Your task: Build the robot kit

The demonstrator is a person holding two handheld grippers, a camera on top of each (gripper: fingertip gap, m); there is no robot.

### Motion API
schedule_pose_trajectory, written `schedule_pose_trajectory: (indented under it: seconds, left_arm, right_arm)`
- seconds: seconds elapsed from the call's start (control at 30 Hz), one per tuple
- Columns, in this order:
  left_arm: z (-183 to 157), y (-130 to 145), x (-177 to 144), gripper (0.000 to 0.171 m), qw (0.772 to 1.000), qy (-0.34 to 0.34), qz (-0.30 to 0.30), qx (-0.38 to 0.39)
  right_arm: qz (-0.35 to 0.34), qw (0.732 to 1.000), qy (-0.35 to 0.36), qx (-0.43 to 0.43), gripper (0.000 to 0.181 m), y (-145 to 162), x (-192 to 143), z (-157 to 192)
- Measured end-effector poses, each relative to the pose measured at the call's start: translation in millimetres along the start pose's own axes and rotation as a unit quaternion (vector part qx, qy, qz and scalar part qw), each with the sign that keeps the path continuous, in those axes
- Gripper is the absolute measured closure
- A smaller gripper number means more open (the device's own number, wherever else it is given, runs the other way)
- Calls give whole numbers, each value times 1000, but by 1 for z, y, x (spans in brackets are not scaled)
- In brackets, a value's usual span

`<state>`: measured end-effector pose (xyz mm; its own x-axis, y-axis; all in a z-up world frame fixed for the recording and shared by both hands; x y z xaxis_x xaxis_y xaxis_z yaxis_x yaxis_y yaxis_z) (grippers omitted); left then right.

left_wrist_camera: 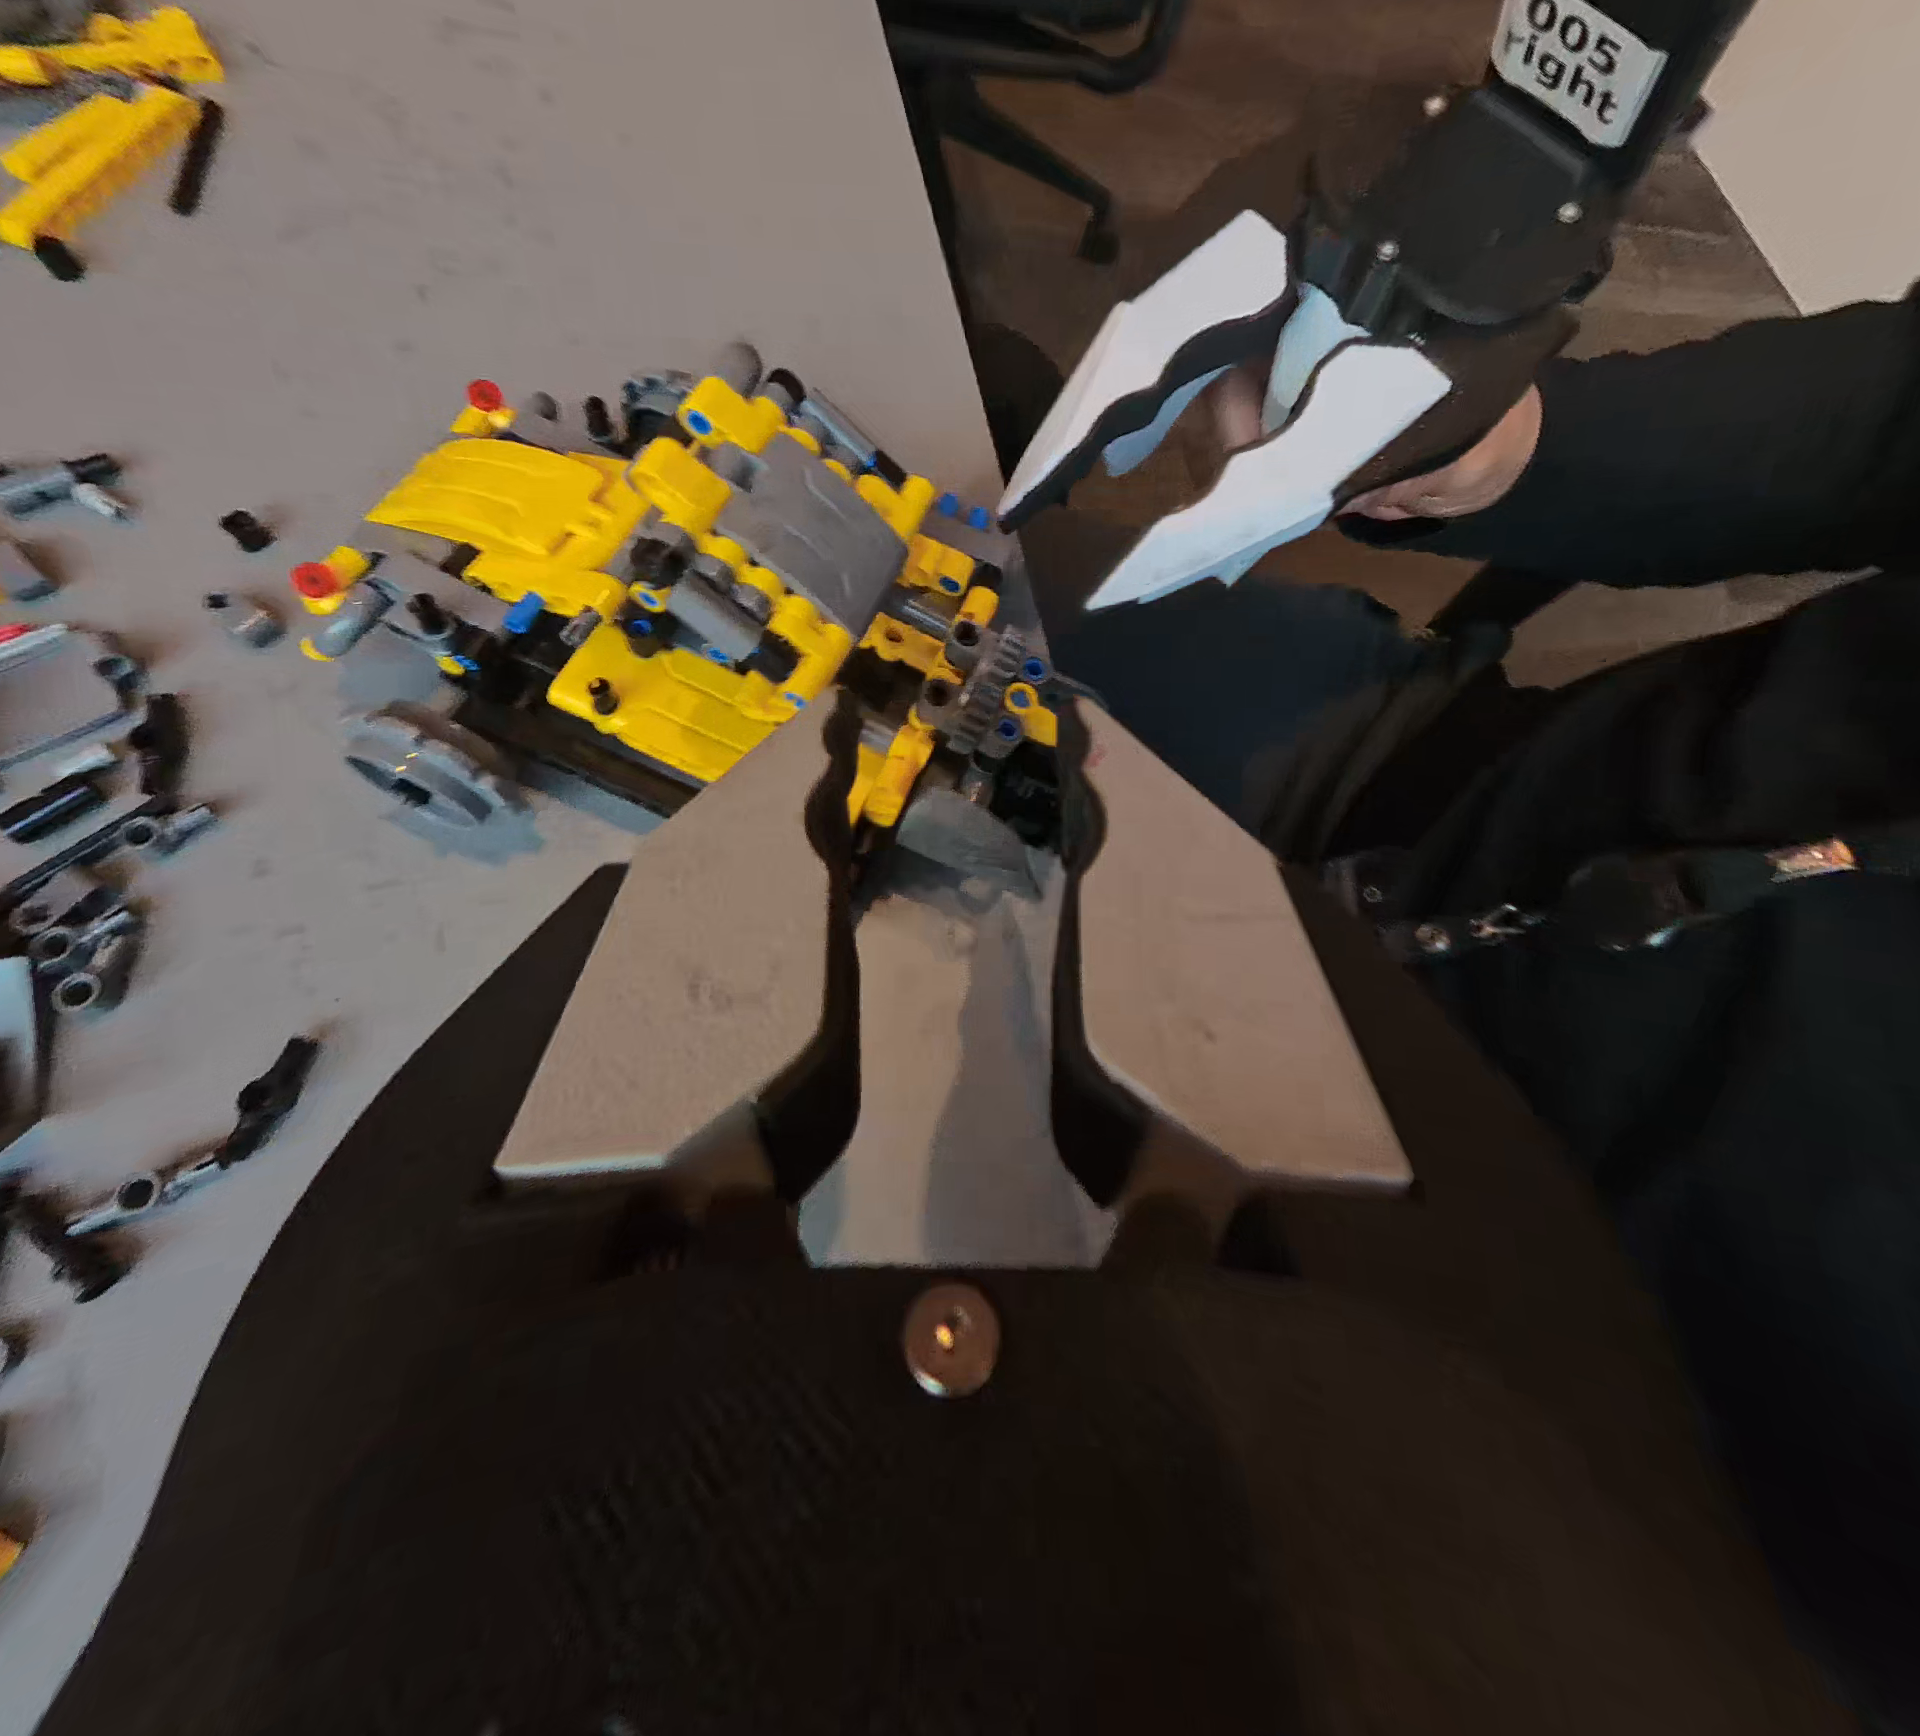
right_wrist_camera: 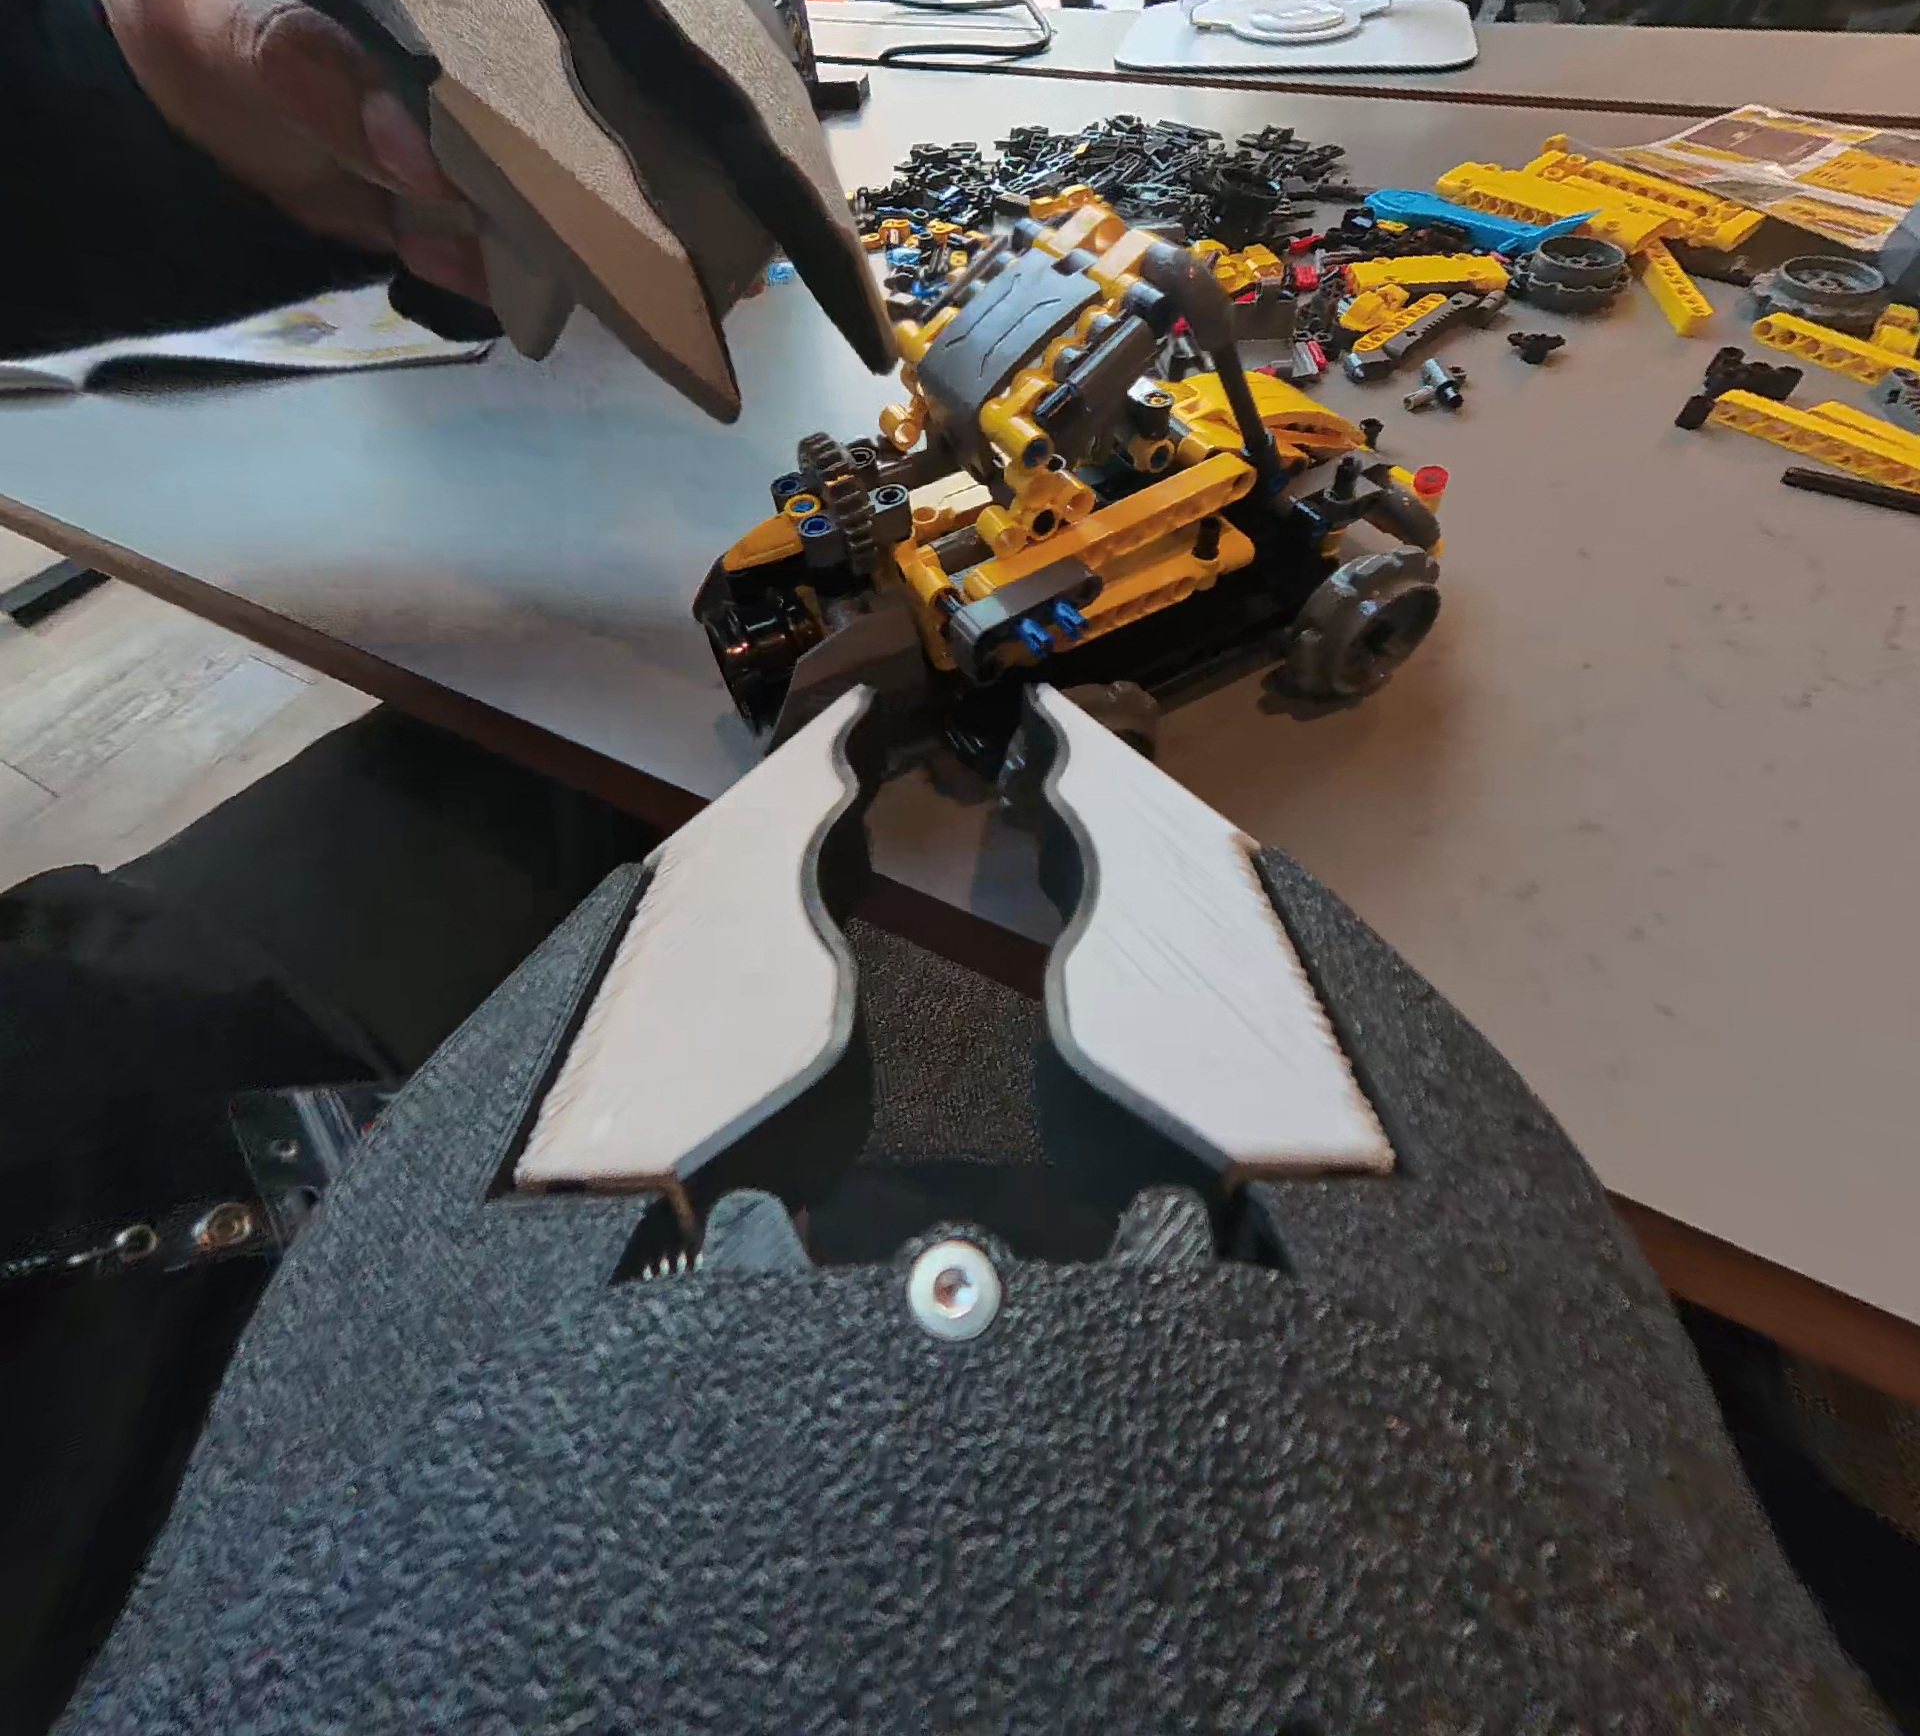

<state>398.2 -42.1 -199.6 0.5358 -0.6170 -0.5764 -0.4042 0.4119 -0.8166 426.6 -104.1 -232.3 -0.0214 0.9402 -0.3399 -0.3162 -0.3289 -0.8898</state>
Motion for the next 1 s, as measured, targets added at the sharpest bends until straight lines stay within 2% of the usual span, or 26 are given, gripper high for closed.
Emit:
schedule_pose_trajectory:
  seconds: [0.07,0.13,0.2,0.27,0.33,0.4,0.5,0.57,0.67,0.83,0.87,1.0]
  left_arm:
    - [-4,4,8,130,999,14,35,7]
    - [-4,10,14,134,998,11,57,26]
    - [-4,9,16,136,998,7,53,32]
    - [-3,8,18,137,998,9,48,25]
    - [0,10,17,134,998,0,51,29]
    - [2,9,11,136,997,-14,49,50]
    - [10,4,-8,137,997,-35,35,52]
    - [21,16,-16,131,996,-49,58,42]
    - [19,23,-7,131,998,-17,60,30]
    - [10,29,12,134,996,7,64,66]
    - [6,30,17,141,995,16,64,75]
    - [5,29,20,146,993,12,60,105]
  right_arm:
    - [-15,1000,6,19,153,0,1,2]
    - [-29,999,31,33,153,1,2,-6]
    - [-34,998,38,37,149,-1,5,-10]
    - [-43,999,6,31,145,-6,7,0]
    - [-39,999,5,21,144,-6,11,1]
    - [-40,999,-13,30,157,-6,12,5]
    - [-38,998,26,35,159,-5,12,-8]
    - [-46,998,23,44,159,-8,10,-7]
    - [-54,997,36,45,156,-12,13,-8]
    - [-41,996,49,55,151,-8,23,-7]
    - [-42,996,52,54,151,-7,23,-7]
    - [-45,996,55,59,157,-8,21,-12]
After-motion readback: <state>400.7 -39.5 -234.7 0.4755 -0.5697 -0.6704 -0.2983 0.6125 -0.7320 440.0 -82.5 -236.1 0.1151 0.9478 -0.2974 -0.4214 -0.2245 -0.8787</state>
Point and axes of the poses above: each gripper's, where its closed fingertips meet, x out along the fingers, y out of its underside, z = x × y across the jaws, the point moved 1 cm from there along -x, back along the fingers, and after that the axes turned 14 degrees about x, right-handed, at the moved point
